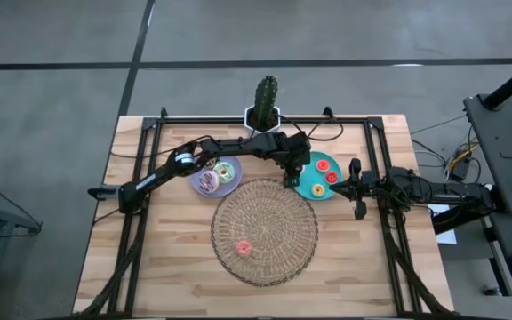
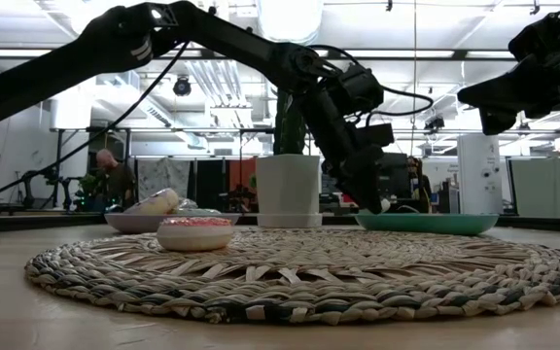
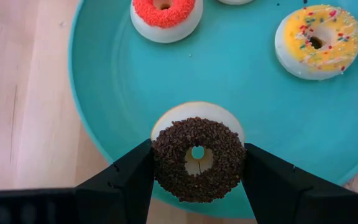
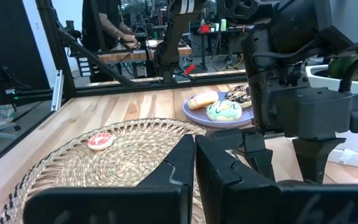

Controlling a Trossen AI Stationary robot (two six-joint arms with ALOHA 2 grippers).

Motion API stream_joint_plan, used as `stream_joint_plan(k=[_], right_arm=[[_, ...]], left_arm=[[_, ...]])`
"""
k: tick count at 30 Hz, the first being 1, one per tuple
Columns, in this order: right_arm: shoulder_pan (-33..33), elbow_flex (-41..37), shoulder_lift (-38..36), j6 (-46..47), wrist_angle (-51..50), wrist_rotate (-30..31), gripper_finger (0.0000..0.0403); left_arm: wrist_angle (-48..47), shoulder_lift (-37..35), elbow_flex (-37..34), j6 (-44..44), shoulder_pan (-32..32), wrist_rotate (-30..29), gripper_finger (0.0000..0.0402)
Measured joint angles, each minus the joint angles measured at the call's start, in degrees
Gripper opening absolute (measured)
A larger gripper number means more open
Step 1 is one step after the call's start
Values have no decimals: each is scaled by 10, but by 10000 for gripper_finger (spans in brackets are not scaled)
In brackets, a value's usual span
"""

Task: Pick & Place donuts
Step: Put the small brown donut on the blue plate

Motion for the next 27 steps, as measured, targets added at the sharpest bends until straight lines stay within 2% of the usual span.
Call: stream_joint_plan(k=[27], right_arm=[[0, 0, 0, 0, 0, 0, 9]], left_arm=[[-10, 0, 0, -3, 0, 0, 195]])
